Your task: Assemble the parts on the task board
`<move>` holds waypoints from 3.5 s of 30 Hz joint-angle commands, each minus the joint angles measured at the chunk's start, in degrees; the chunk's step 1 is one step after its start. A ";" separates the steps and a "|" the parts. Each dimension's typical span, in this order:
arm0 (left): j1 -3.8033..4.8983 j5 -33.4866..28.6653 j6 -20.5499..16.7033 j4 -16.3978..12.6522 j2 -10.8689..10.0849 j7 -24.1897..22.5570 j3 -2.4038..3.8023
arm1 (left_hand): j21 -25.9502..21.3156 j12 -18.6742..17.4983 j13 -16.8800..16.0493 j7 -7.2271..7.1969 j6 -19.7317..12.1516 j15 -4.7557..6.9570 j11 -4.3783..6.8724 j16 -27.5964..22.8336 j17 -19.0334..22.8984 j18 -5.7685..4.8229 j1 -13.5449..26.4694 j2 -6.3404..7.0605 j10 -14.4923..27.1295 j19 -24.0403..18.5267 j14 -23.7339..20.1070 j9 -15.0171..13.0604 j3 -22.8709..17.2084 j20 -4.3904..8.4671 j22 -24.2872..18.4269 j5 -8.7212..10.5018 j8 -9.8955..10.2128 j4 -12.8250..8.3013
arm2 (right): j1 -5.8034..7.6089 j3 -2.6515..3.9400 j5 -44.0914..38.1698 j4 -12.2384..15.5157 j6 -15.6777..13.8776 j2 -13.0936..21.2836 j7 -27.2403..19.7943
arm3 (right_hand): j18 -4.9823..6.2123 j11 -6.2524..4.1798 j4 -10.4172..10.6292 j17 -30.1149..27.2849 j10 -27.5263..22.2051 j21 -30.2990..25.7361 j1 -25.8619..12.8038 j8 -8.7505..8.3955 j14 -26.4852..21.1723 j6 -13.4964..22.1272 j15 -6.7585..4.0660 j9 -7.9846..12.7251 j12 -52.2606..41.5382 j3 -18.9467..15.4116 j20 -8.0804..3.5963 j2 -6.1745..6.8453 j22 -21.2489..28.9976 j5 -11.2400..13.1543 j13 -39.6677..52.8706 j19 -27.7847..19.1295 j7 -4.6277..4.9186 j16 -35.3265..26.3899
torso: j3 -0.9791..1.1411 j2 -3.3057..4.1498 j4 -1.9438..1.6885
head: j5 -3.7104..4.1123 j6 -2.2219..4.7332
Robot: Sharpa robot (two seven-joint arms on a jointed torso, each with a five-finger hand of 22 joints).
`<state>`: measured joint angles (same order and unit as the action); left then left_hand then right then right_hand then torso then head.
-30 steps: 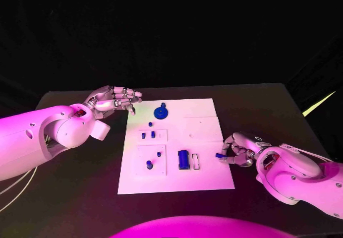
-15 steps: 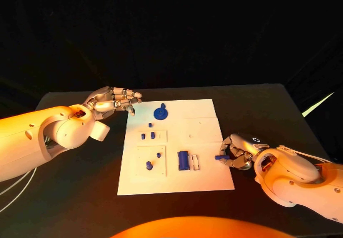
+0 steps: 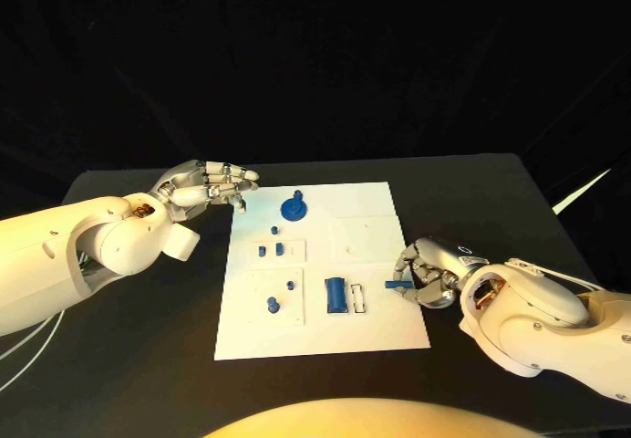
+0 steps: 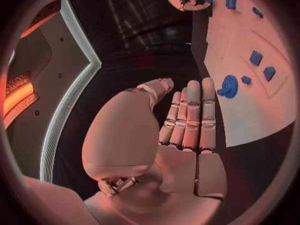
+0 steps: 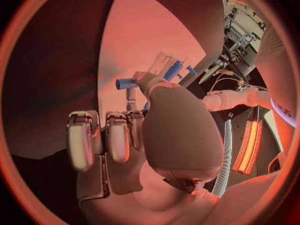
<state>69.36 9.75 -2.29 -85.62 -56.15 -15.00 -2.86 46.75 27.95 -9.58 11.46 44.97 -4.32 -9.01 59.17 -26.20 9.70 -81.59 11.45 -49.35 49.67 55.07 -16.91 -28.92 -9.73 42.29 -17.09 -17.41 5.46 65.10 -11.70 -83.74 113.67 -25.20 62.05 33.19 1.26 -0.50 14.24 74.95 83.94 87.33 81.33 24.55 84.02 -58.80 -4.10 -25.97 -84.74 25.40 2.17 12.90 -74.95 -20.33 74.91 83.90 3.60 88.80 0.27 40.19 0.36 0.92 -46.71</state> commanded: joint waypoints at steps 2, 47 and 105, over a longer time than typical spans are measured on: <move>0.02 -0.45 0.89 -0.19 0.07 -0.33 0.03 | -0.23 0.20 0.07 1.25 -0.35 -0.21 0.10 0.08 -0.08 0.84 0.39 -0.08 0.44 0.15 0.02 0.09 -0.08 -0.07 -0.09 -0.14 -0.16 0.23 | 0.02 -0.02 7.74 -0.34 -0.22 -1.54 -0.42 | -0.75 -0.41 0.34 12.37 3.37 -0.04 -1.31 0.67 5.40 -0.12 -0.37 -1.35 0.01 0.21 -0.46 0.10 -14.37 -0.19 11.74 5.40 -0.26 -0.04 | 0.15 0.05 0.13 | -0.10 -0.07; 0.03 -0.50 1.20 -0.49 -0.31 0.15 0.03 | -0.36 0.28 0.13 1.27 -0.40 -0.22 0.08 0.08 -0.09 0.84 0.28 -0.19 0.49 0.27 0.01 0.11 -0.09 -0.06 -0.18 -0.16 -0.25 0.29 | -1.86 -0.01 15.67 -5.00 0.42 -9.76 0.65 | -0.68 -0.35 2.44 12.31 3.89 -0.42 -16.20 1.09 5.40 -0.33 -0.33 -2.36 -0.72 -5.83 -0.45 -1.20 -14.27 2.93 12.31 5.32 -0.24 -0.09 | 0.12 0.09 0.03 | -0.07 -0.58; -0.05 -2.03 -1.80 1.23 0.95 -2.41 0.00 | -1.19 0.61 0.20 1.16 -0.64 -0.34 0.13 -0.12 -0.06 0.77 1.00 0.04 0.29 0.01 -0.54 0.18 0.35 -0.23 -0.66 -0.10 -0.40 1.11 | 3.09 0.31 32.10 -9.48 -2.81 -3.94 -30.11 | 1.36 1.37 2.44 9.05 1.17 -11.75 -11.72 -1.86 4.56 4.03 1.12 -1.57 3.86 -21.56 0.84 -4.91 -11.42 9.99 9.96 2.11 1.67 -1.89 | -0.53 -1.06 0.15 | 0.21 0.85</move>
<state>69.32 9.10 -2.49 -84.52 -55.48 -15.01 -2.89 45.63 28.29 -9.43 11.46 44.55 -4.67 -8.80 59.17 -26.21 9.70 -81.01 11.41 -49.14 49.67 54.73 -16.82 -28.54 -9.73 41.66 -17.09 -17.63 6.18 67.91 -11.45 -61.20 104.87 -26.33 58.10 17.42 2.28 0.63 16.67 74.90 84.02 75.13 69.76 22.94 84.03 -54.94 -3.25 -27.62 -80.56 3.82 2.74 8.34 -74.94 -10.50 74.90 84.01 5.39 86.77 0.06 39.62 0.49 1.01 -46.18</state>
